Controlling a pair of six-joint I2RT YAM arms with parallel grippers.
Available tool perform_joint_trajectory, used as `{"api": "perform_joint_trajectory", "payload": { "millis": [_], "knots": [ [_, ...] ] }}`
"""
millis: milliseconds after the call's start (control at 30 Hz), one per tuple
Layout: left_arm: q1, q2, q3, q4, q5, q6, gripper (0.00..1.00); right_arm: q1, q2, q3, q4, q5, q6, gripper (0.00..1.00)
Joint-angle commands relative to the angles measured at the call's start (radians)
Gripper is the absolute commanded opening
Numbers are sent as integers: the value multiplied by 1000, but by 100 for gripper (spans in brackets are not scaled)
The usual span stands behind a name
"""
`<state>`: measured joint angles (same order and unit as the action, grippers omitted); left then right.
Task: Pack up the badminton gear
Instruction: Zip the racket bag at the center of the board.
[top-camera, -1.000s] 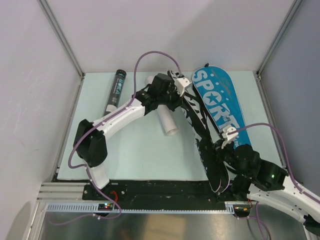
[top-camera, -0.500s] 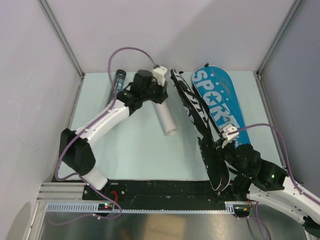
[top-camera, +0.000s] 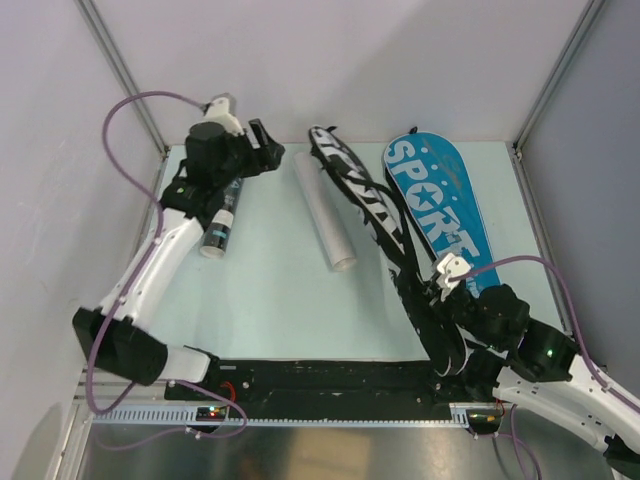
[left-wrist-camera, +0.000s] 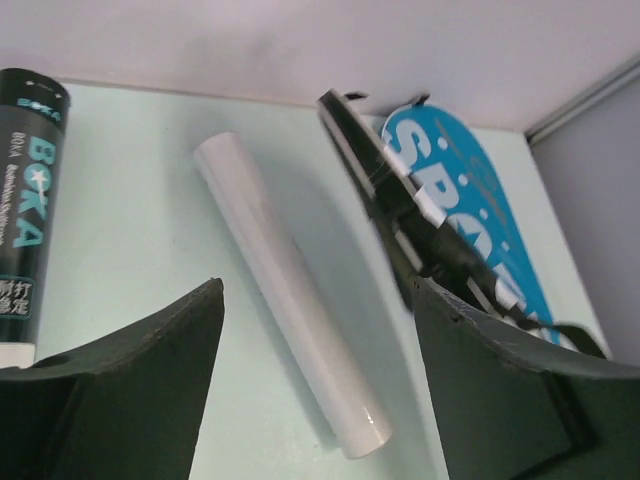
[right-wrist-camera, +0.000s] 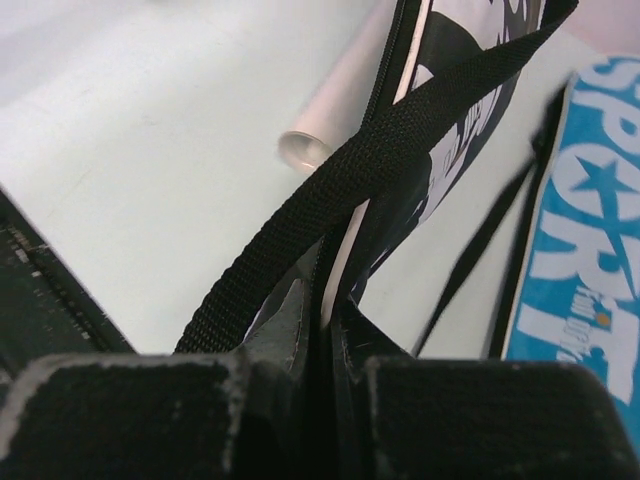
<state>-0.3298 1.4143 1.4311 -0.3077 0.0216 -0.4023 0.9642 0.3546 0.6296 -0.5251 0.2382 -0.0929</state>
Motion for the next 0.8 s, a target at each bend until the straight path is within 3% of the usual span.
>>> {"api": "perform_joint_trajectory", "payload": {
  "millis": [0,167,433,600,767],
  "knots": [
    [50,-159,-55,27,-42,-106,83,0,-54,97,231,-232,-138,0],
    [57,-322,-201,21,-104,-217,87,1,-61,98,209,-382,-128,0],
    [58,-599,-486,-83,-239,-395,86,3,-61,64,194,-475,-102,0],
    [61,-641,-501,-246,-360,-437,87,2,-39,42,152,-495,-108,0],
    [88,-603,-511,-261,-347,-504,87,-1,-50,4,163,-545,-105,0]
  ]
}}
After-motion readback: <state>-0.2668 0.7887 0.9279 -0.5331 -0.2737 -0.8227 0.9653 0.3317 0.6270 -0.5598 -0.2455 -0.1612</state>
